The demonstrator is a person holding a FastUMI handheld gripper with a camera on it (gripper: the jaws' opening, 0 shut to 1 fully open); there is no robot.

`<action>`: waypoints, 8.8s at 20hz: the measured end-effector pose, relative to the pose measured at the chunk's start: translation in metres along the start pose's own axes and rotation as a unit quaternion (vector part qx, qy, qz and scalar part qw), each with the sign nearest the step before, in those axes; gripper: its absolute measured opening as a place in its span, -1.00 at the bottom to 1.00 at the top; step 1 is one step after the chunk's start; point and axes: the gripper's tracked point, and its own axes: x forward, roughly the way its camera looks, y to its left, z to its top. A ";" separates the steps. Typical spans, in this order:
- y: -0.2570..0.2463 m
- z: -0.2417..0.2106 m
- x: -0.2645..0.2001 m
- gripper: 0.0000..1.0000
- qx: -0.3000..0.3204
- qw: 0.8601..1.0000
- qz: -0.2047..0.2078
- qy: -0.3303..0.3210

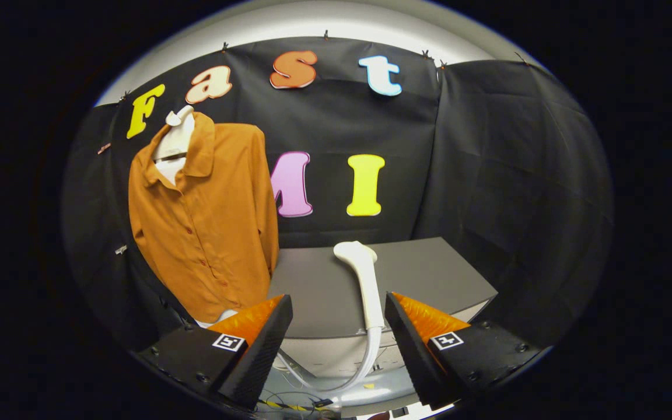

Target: Iron the clothes twice with a garment steamer, once on the left side and once on the right side.

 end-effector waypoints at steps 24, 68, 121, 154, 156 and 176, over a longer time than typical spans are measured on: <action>-0.062 -0.097 0.153 -0.52 0.036 0.994 0.001 0.100; 0.217 0.007 0.060 -0.53 -0.016 0.986 0.036 -0.160; 0.240 -0.141 0.007 -0.53 -0.050 0.996 0.053 -0.054; 0.404 -0.021 0.024 -0.53 -0.143 0.968 0.073 -0.192; 0.404 -0.023 0.034 -0.53 -0.154 0.967 0.063 -0.195; 0.376 -0.132 0.082 -0.52 -0.197 0.974 0.067 -0.091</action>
